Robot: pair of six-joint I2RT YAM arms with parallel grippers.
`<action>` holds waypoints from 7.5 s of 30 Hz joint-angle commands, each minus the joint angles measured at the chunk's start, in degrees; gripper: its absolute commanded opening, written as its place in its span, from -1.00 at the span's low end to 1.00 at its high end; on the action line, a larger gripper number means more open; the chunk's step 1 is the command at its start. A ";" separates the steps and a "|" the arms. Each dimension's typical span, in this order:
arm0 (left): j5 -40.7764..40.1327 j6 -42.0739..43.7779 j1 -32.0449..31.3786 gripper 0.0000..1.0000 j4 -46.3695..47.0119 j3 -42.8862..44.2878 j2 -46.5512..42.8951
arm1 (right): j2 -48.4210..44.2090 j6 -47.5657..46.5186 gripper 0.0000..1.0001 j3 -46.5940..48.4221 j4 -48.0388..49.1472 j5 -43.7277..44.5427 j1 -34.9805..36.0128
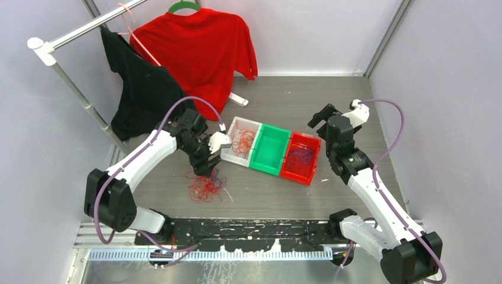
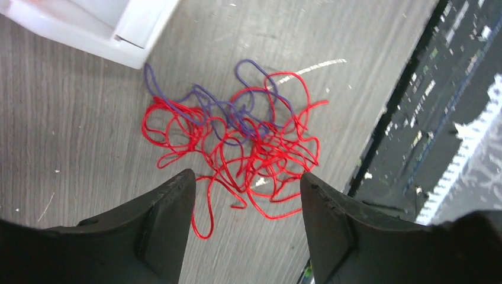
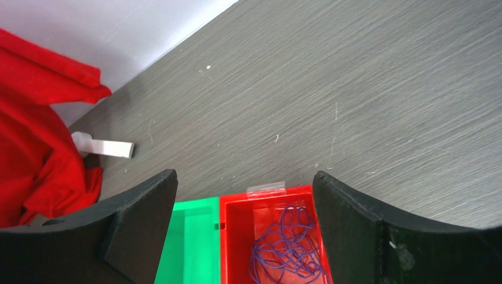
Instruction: Untangle the cables
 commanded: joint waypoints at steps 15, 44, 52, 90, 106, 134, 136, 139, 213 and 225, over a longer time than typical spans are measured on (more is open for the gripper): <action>-2.35 -15.75 2.87 0.04 21.28 2.61 15.44 | -5.37 -3.33 0.62 0.29 3.65 3.18 4.40; 0.47 -14.39 5.44 -1.00 13.98 6.91 7.28 | -6.03 -1.39 0.37 -1.04 4.31 2.28 4.45; 3.07 -12.87 5.47 -1.00 2.33 16.96 1.26 | -6.78 -1.27 0.38 -2.38 7.46 -0.92 4.87; 11.27 -13.66 3.79 -1.00 -9.15 48.13 -12.27 | 30.10 -11.55 0.57 18.64 44.53 -44.90 37.57; 4.69 -14.03 3.80 -1.00 -8.70 61.24 -11.70 | 42.36 -2.19 0.14 18.68 54.42 -44.85 38.59; 15.39 -25.23 0.86 -1.00 2.20 50.35 -8.69 | 4.74 -8.30 0.57 5.87 13.81 -5.75 16.72; 14.44 -24.90 -1.71 -1.00 2.22 49.47 -6.55 | 2.36 -8.30 0.58 6.16 11.66 -2.01 13.76; 11.86 -22.79 -6.77 -1.00 2.22 48.50 -3.73 | 0.61 -7.99 0.62 7.43 8.00 2.38 10.58; -7.48 -13.00 -29.28 0.80 -1.08 67.34 39.04 | -6.15 -8.21 0.71 10.49 0.26 1.89 -8.79; 1.53 -3.44 -3.88 0.62 -11.02 30.72 6.72 | -1.04 -2.88 0.64 7.16 3.66 -10.29 -8.72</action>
